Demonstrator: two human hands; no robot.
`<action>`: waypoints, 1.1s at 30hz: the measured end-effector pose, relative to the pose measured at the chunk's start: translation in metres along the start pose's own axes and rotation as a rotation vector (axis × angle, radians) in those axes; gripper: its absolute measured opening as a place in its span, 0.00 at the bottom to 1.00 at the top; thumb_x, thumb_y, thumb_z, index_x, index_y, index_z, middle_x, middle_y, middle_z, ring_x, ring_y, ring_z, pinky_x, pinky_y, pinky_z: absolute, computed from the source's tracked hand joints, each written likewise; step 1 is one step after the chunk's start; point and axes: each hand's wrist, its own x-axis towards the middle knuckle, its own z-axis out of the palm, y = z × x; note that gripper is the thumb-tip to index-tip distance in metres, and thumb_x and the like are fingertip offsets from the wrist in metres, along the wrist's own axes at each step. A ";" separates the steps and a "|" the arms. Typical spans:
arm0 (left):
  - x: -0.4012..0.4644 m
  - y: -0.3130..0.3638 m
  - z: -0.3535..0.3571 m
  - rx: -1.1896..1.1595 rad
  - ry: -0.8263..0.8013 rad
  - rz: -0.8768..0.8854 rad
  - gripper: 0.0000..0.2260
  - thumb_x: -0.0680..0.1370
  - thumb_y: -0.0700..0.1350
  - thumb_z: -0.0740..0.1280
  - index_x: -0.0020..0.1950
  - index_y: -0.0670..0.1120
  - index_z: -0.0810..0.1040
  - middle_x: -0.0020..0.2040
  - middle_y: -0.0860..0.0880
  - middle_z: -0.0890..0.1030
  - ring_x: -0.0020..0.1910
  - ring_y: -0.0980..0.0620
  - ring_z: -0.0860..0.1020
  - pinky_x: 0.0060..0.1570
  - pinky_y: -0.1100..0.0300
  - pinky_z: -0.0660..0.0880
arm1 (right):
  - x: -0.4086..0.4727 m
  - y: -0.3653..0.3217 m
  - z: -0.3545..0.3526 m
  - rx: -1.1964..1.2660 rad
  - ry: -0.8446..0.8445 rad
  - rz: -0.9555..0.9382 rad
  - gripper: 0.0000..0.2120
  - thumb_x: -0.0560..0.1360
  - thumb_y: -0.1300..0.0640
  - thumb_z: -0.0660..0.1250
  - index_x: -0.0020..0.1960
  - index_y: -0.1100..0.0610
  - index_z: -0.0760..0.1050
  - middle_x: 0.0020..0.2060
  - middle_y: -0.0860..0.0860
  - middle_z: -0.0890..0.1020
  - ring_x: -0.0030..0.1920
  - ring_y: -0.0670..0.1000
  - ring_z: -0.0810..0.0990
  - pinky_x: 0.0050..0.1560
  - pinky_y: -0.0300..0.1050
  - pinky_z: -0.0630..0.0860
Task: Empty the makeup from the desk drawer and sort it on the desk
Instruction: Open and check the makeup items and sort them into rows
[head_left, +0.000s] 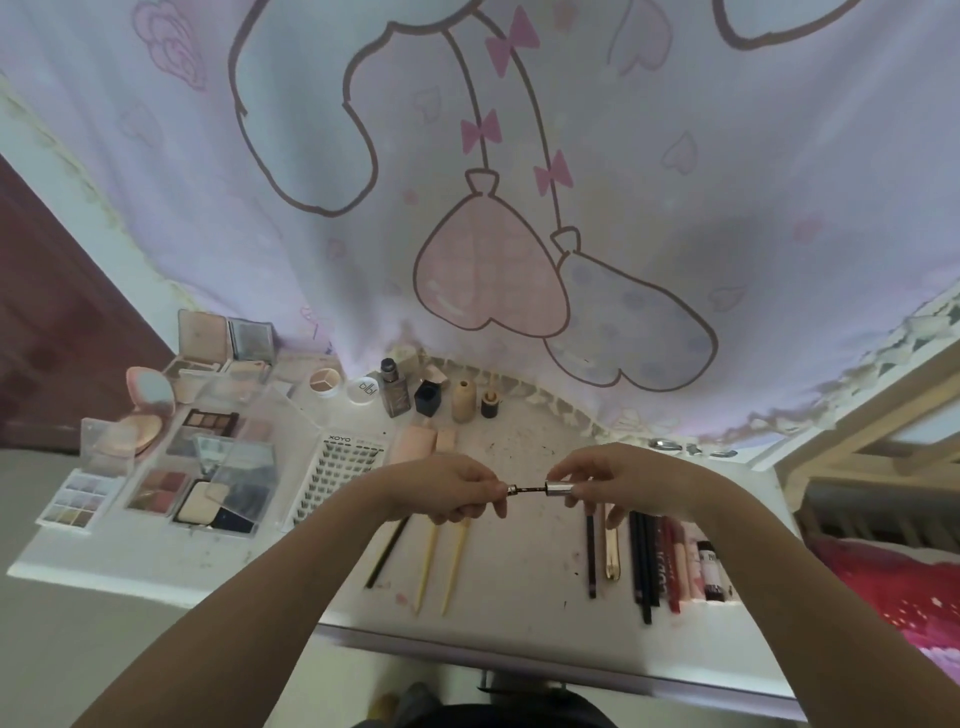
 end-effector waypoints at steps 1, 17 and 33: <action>-0.001 -0.003 -0.004 -0.001 -0.001 -0.011 0.13 0.82 0.51 0.58 0.45 0.48 0.78 0.30 0.54 0.67 0.27 0.57 0.62 0.27 0.66 0.60 | -0.001 0.002 -0.002 -0.040 -0.021 0.004 0.09 0.79 0.60 0.61 0.55 0.51 0.77 0.43 0.46 0.80 0.41 0.43 0.79 0.42 0.36 0.78; 0.033 -0.028 -0.008 -0.447 0.490 0.075 0.06 0.81 0.38 0.59 0.56 0.41 0.72 0.48 0.47 0.83 0.46 0.48 0.81 0.49 0.59 0.78 | 0.049 0.039 0.014 0.218 0.321 -0.029 0.06 0.78 0.57 0.64 0.54 0.53 0.75 0.51 0.44 0.81 0.54 0.43 0.79 0.52 0.35 0.75; 0.130 -0.065 0.000 0.080 0.963 -0.018 0.06 0.78 0.49 0.63 0.54 0.51 0.74 0.52 0.52 0.78 0.50 0.52 0.77 0.52 0.52 0.76 | 0.184 0.054 0.049 -0.100 0.640 -0.067 0.07 0.77 0.61 0.62 0.53 0.59 0.77 0.48 0.53 0.77 0.47 0.51 0.76 0.44 0.37 0.66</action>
